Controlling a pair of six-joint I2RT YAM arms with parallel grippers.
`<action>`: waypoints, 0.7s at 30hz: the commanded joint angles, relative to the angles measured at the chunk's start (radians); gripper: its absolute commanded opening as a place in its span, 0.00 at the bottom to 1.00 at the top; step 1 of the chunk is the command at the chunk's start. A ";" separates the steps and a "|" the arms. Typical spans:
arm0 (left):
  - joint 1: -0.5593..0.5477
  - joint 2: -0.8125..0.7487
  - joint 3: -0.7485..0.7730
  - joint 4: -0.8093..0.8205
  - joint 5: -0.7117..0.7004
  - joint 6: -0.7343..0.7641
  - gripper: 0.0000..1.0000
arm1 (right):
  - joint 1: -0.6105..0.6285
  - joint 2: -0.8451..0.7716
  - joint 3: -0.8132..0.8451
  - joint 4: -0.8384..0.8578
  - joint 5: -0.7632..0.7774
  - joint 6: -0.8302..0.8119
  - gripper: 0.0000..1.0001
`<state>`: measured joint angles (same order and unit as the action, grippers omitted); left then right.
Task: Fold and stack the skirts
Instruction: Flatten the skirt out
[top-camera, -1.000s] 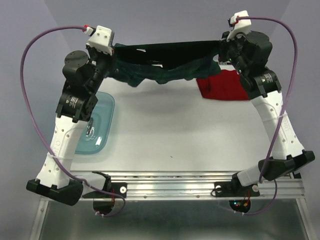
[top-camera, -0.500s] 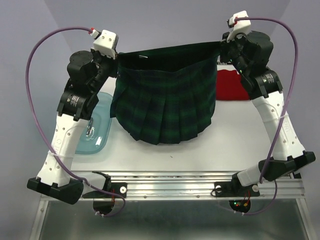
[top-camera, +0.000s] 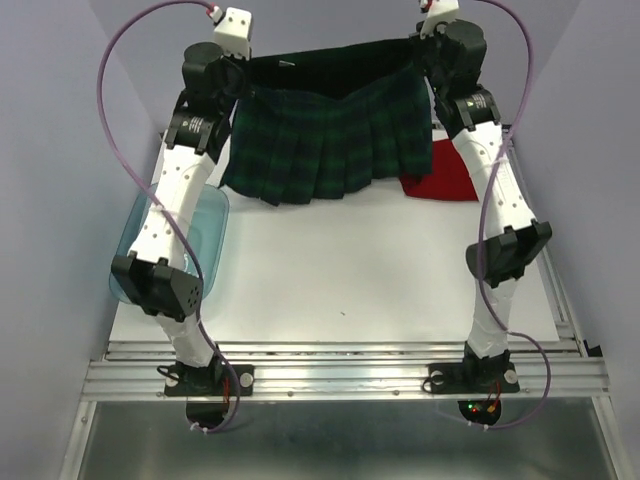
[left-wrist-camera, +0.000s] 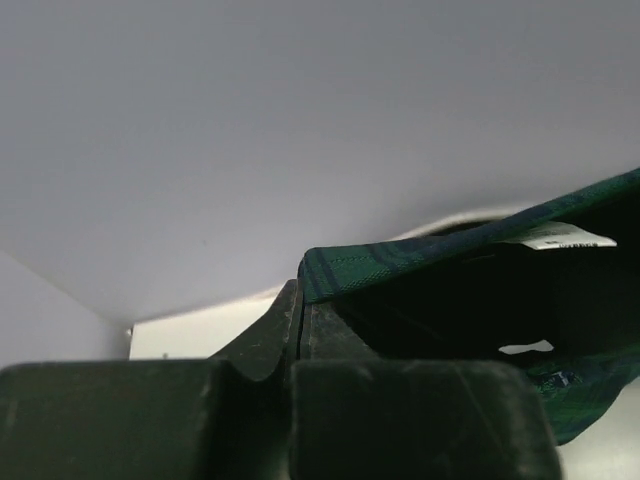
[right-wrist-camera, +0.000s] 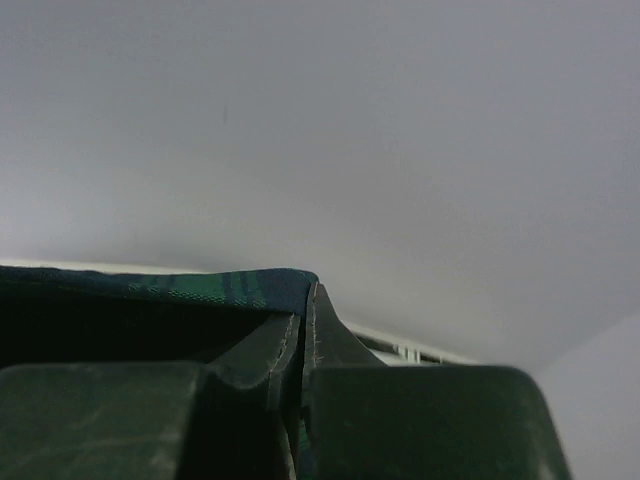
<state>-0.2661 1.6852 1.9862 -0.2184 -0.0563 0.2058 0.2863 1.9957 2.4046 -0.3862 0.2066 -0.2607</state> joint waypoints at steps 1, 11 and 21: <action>0.053 0.072 0.263 0.206 -0.070 0.001 0.00 | -0.027 0.072 0.139 0.323 0.089 -0.046 0.01; 0.113 0.081 -0.073 0.484 0.052 0.021 0.00 | -0.027 0.006 -0.345 0.664 -0.056 0.035 0.01; 0.113 -0.165 -0.838 0.403 0.243 0.084 0.00 | -0.027 -0.277 -1.051 0.501 -0.311 0.015 0.01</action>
<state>-0.1608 1.6665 1.2797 0.1612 0.1150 0.2501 0.2741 1.9049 1.5089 0.1116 -0.0326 -0.2340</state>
